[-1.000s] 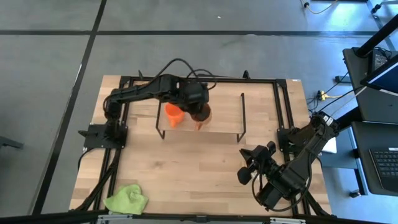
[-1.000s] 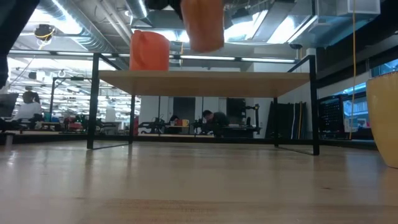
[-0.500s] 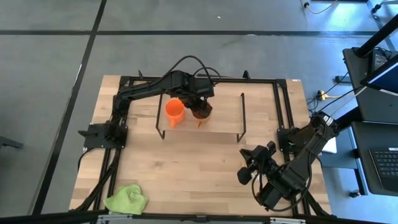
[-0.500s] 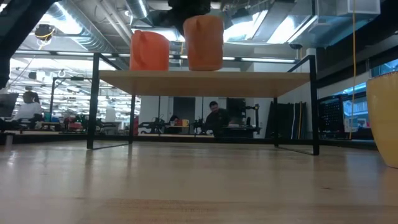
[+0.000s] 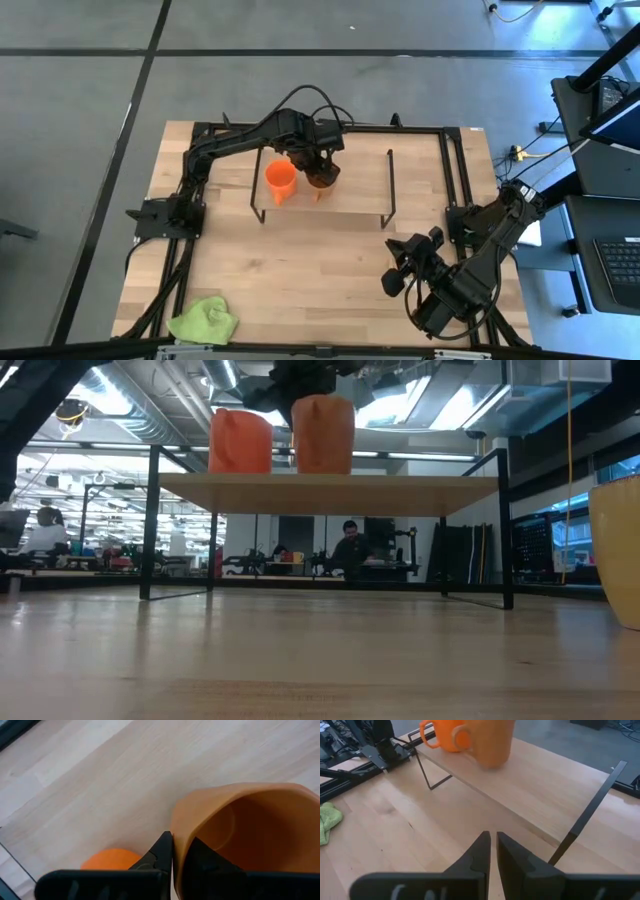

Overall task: Stack small to large cups/mugs on shelf
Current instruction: Put the brown cup on the shelf

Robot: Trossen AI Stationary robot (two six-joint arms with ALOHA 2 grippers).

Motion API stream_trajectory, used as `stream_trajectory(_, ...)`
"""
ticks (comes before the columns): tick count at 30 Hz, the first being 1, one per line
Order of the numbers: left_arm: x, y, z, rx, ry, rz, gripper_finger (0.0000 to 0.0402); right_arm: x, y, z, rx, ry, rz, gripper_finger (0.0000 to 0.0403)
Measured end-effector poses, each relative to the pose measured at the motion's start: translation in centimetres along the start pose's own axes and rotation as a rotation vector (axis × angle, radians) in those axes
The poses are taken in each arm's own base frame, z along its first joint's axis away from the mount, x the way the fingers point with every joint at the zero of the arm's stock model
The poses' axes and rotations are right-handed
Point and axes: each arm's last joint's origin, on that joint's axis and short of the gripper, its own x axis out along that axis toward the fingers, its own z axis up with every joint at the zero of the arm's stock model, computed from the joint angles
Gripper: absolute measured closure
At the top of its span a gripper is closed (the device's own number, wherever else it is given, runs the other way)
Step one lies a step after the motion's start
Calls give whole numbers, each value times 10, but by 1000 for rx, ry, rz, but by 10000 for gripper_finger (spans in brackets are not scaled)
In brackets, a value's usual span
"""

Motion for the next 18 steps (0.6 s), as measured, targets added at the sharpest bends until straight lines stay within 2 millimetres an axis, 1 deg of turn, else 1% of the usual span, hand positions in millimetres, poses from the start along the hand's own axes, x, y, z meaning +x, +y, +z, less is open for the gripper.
stream_trajectory(10, 1, 1, 0, -4, 18, -18, 385, 0, 0, 0, -1, -1, 0, 370)
stream_trajectory(15, 12, 1, -2, 0, 63, 5, 385, 0, 0, 0, -1, -1, 0, 370)
stream_trajectory(18, 13, -1, -4, 6, 68, 7, 384, 0, 0, 0, -1, 2, -1, 370)
